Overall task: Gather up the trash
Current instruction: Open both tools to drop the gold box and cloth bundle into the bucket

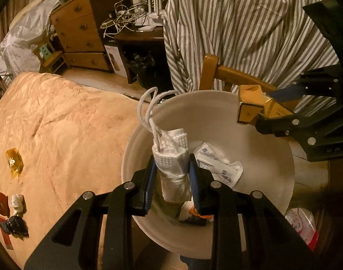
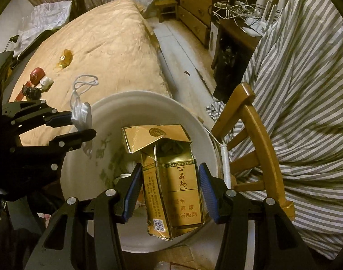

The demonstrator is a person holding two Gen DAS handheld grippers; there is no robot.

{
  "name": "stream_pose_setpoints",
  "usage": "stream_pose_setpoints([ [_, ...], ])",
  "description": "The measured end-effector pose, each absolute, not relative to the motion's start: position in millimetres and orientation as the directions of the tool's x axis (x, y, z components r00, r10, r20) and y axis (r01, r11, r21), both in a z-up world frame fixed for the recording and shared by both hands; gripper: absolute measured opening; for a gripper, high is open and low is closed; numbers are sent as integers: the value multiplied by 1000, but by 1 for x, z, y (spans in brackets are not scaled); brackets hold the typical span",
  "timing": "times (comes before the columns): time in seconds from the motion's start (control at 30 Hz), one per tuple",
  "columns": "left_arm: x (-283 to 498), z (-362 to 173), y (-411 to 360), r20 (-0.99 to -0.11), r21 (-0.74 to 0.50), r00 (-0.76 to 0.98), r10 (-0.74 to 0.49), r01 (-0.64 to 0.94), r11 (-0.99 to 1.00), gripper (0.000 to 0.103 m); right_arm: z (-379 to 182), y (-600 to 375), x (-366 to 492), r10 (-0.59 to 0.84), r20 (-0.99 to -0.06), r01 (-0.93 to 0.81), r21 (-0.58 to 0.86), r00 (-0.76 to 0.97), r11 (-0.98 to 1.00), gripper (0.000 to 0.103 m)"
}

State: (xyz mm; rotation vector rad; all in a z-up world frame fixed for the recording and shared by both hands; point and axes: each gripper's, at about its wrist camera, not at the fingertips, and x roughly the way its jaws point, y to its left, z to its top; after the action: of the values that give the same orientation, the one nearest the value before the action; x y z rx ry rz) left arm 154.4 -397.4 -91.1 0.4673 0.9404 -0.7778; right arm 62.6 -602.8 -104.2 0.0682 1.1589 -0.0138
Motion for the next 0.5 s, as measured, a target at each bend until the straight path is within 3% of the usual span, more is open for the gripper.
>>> stream_pose_setpoints([
  [0.23,156,-89,-402,-846,32,368,-386,758,651,30,-110,-599,64,39,-912,43,62,409,997,53],
  [0.3,155,-88,-401,-841,36,377,-387,753,657,53,-109,-599,64,48,-905,45,73,423,996,55],
  [0.33,155,-87,-399,-835,45,390,-387,751,659,71,-108,-600,63,60,-900,47,88,431,995,57],
  [0.37,153,-86,-399,-832,52,398,-387,750,660,76,-107,-601,62,67,-896,48,97,438,994,59],
  [0.5,158,-90,-391,-834,49,404,-375,733,679,76,-106,-603,60,79,-888,54,116,453,992,61],
])
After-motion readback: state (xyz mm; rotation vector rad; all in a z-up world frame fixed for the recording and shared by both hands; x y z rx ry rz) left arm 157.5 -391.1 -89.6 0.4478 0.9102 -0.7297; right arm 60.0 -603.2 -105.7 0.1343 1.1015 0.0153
